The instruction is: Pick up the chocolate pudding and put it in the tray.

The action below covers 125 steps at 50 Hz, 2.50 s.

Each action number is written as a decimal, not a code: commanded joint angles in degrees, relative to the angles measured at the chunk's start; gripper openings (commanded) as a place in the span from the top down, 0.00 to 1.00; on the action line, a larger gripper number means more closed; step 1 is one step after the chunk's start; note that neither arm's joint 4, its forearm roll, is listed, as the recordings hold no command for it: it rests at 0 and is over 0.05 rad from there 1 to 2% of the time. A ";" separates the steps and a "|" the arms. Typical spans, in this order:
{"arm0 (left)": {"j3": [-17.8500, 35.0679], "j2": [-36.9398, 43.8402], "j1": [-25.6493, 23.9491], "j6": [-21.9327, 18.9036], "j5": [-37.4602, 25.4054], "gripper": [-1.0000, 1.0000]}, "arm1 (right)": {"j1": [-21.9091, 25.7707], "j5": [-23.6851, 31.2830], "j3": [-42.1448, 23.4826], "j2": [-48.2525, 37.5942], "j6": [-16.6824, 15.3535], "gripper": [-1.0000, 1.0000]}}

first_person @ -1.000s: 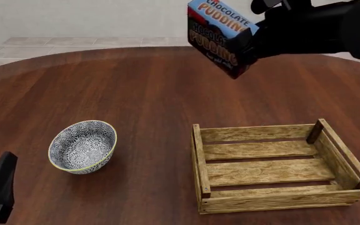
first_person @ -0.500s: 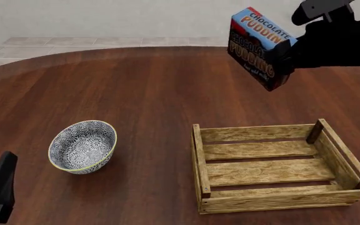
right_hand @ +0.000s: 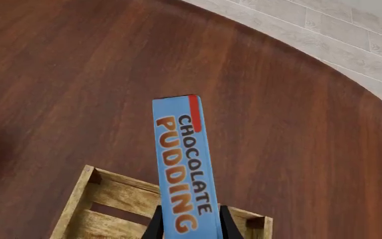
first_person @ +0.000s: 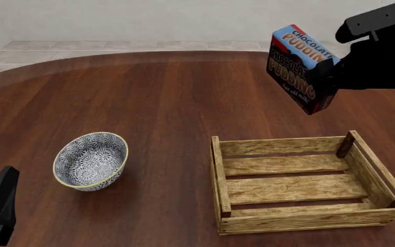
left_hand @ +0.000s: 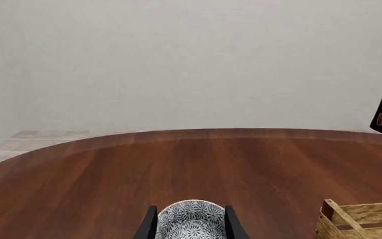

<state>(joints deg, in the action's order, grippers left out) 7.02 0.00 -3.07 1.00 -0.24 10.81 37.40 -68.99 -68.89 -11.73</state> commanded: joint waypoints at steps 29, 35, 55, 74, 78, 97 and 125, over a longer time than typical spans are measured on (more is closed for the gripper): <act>-0.46 0.00 -0.43 -0.20 0.01 0.00 | -1.05 0.21 9.89 4.91 4.75 1.00; -0.64 0.00 -0.56 -0.24 0.01 0.00 | -1.41 1.95 10.16 6.47 4.00 1.00; -0.25 0.00 -0.83 -0.35 -0.49 0.00 | -2.23 6.30 13.00 10.34 2.34 1.00; -0.68 0.00 -0.98 -0.48 -0.22 0.00 | -0.46 4.03 18.25 10.90 3.50 1.00; -0.45 0.00 -0.96 -0.51 -0.49 0.00 | -0.34 3.85 18.83 11.11 3.78 1.00; -0.42 0.00 -1.21 -0.80 -0.81 0.00 | 0.55 3.28 22.30 12.13 4.14 1.00; -0.48 0.00 -1.14 -0.91 -0.66 0.00 | 2.95 1.19 25.33 11.93 6.71 1.00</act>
<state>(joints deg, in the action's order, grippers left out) 6.50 0.01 -4.32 0.10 -0.98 13.13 38.97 -44.52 -57.18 -6.98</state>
